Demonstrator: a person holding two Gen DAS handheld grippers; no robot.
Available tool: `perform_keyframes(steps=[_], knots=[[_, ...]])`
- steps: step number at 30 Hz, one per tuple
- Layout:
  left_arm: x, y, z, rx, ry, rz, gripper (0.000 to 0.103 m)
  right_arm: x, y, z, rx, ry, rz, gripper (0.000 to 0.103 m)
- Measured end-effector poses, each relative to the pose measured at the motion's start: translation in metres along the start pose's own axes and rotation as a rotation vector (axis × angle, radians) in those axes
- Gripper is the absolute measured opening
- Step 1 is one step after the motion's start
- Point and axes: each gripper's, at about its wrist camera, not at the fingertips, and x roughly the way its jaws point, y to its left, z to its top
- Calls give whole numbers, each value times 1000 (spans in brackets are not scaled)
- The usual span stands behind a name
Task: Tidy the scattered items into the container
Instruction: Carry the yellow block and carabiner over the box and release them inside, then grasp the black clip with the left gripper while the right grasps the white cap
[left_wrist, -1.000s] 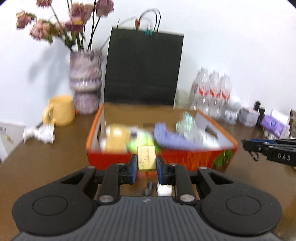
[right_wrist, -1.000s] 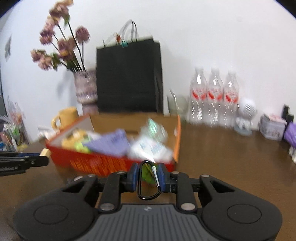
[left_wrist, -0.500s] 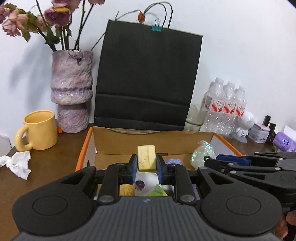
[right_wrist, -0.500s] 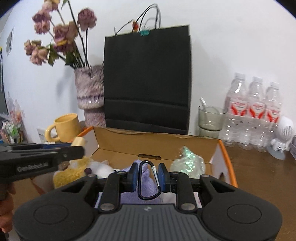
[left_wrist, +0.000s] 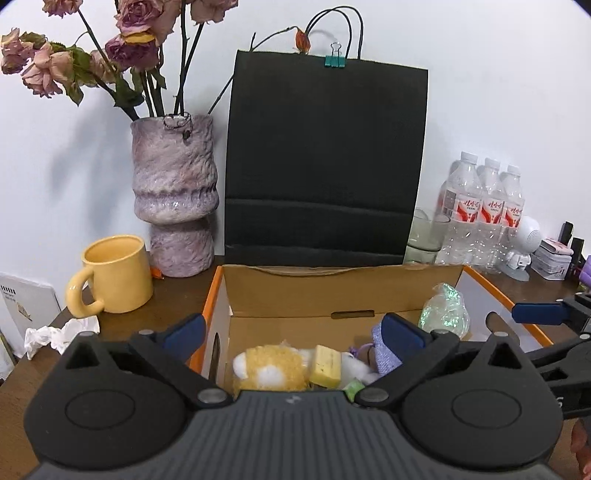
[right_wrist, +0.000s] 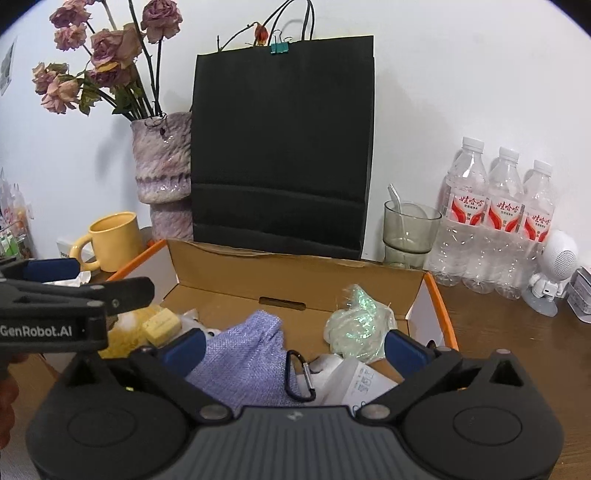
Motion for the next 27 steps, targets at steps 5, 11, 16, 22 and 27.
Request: perform_keyframes(steps=[5, 11, 16, 22, 27], knots=[[2, -1, -2, 0, 9, -1, 103, 3, -1, 0, -2, 7, -3, 103], [-3, 0, -2, -4, 5, -6, 103, 1, 0, 0, -3, 3, -7, 103], [-28, 8, -10, -23, 1, -11, 103, -22, 2, -8, 8, -18, -16, 103], [-66, 31, -37, -31, 35, 15, 103, -69, 16, -41, 7, -21, -1, 97], [-86, 55, -66, -50, 85, 46, 103, -90, 43, -68, -35, 13, 47, 91]])
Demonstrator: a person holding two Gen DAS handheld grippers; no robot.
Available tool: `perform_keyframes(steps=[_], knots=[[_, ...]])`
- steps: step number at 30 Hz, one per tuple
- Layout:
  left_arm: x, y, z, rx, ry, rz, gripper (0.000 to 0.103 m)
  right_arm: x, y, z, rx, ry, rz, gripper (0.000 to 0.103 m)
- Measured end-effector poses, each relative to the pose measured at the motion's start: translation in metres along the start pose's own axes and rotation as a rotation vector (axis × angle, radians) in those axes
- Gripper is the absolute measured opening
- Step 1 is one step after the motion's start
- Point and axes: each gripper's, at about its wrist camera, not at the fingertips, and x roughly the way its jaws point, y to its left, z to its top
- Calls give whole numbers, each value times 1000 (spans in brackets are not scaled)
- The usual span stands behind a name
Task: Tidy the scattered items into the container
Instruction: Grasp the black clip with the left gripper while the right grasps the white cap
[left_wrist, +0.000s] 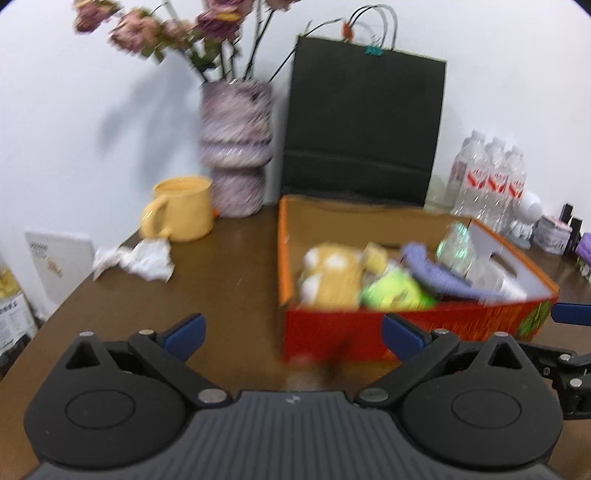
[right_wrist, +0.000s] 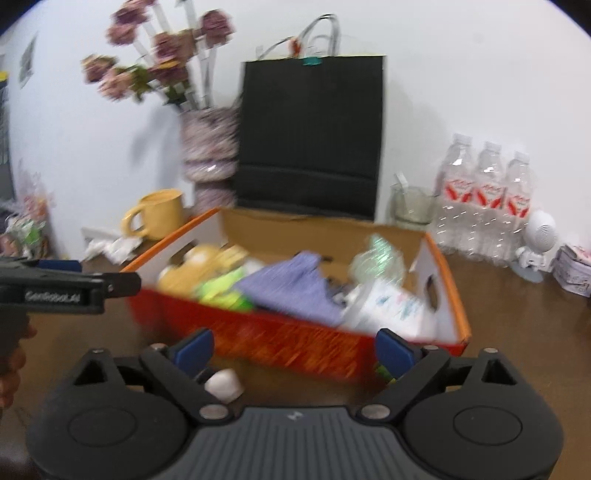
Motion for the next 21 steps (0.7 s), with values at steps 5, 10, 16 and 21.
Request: perform_keyframes(steps=[5, 10, 16, 21], knots=[[-15, 22, -21, -26, 30, 23, 103, 27, 26, -16, -36, 86, 40, 69], [-26, 32, -26, -32, 28, 28, 103, 60, 33, -24, -16, 144, 61, 53], [-17, 10, -25, 1, 35, -34, 103, 55, 26, -28, -7, 129, 81, 26], [10, -40, -26, 122, 64, -140, 94, 46, 5, -32, 24, 110, 59, 26]])
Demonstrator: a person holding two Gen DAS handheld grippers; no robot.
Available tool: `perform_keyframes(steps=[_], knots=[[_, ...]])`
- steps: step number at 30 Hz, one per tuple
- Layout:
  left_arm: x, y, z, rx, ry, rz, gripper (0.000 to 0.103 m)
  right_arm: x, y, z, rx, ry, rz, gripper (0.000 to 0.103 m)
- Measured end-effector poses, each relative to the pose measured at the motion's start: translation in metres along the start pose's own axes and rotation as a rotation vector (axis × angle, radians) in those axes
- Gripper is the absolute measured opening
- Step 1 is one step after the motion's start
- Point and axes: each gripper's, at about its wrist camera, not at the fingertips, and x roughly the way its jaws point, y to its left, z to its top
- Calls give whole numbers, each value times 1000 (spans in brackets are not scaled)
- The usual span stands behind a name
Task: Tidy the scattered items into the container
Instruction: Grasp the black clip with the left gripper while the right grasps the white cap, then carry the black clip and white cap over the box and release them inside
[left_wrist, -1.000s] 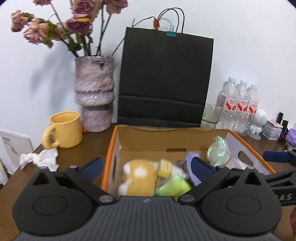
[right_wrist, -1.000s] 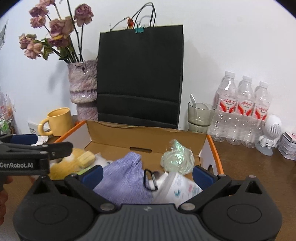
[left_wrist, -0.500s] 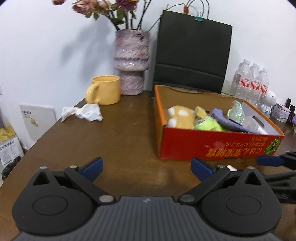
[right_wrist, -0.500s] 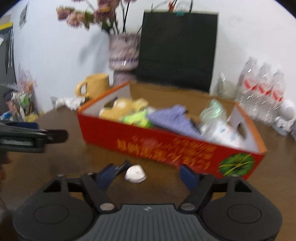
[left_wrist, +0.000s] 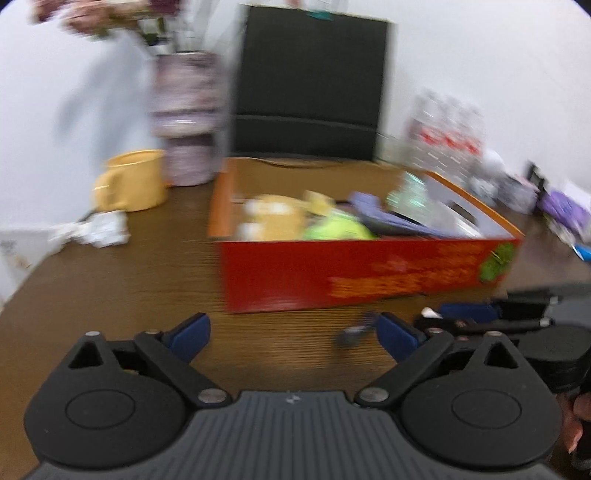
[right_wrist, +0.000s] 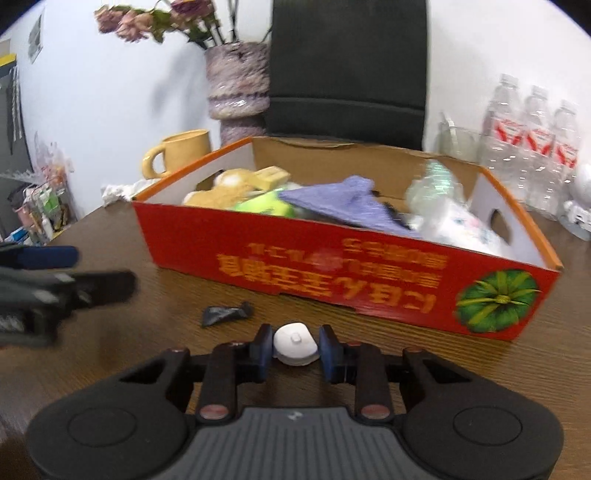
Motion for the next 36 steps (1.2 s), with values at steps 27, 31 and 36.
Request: perform_keyframes(steps=[27, 31, 36], knots=[[-35, -21, 26, -31, -143, -108, 10, -69, -34, 12, 20, -157, -43, 26], [-47, -17, 57, -60, -238, -114, 10, -80, -34, 39, 18, -220, -40, 26], [-29, -19, 82, -87, -286, -118, 10, -67, -40, 67, 50, -255, -28, 26]])
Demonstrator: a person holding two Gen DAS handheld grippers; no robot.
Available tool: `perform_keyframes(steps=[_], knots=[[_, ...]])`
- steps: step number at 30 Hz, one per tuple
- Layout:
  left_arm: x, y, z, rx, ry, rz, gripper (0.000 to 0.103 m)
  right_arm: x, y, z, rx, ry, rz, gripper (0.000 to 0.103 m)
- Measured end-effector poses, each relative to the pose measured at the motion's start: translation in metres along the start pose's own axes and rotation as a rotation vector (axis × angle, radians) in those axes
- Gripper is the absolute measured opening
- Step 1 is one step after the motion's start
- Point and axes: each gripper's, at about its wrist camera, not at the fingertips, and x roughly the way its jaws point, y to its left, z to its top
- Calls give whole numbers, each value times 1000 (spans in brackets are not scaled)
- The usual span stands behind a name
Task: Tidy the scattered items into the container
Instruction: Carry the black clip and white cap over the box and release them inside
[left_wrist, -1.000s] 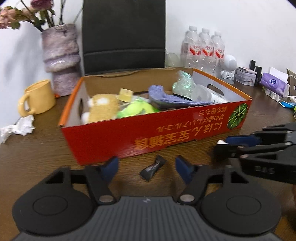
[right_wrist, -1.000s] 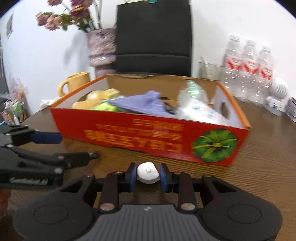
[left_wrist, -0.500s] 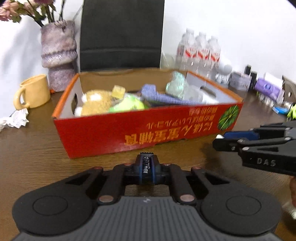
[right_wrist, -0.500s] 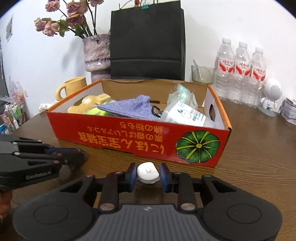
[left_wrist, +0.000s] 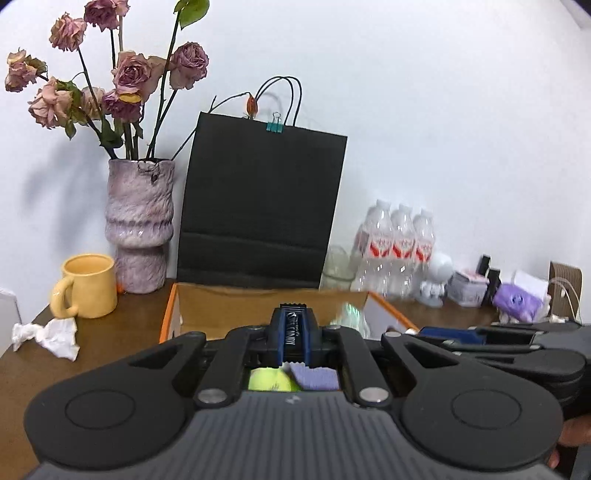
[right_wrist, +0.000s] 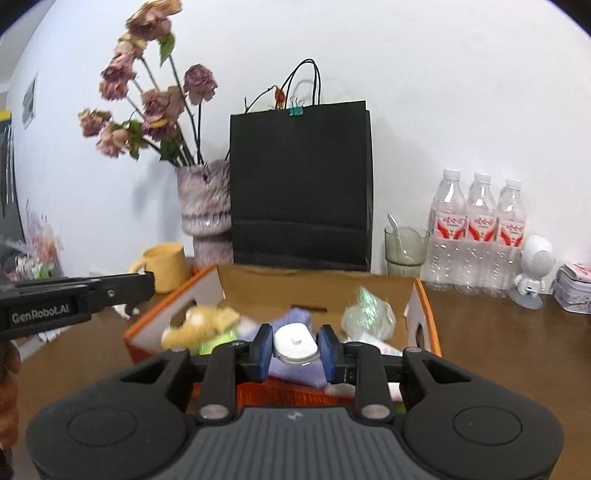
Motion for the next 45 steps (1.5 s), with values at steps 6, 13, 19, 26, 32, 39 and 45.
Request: perform_keyframes(steps=[6, 13, 19, 26, 32, 39, 45], knots=[[47, 16, 4, -46, 39, -1, 10, 39, -4, 14, -3, 21, 2, 26], [93, 32, 1, -54, 98, 35, 10, 82, -15, 24, -7, 48, -14, 26], [109, 36, -5, -53, 151, 77, 21, 103, -17, 20, -14, 107, -34, 32], [102, 41, 1, -40, 142, 240, 103, 101, -23, 18, 13, 116, -92, 103], [103, 39, -1, -37, 164, 231, 103, 102, -26, 17, 29, 129, -98, 103], [105, 38, -1, -47, 174, 244, 103, 102, -27, 17, 30, 136, -100, 103], [102, 39, 1, -54, 173, 241, 103, 100, -27, 17, 23, 139, -102, 103]])
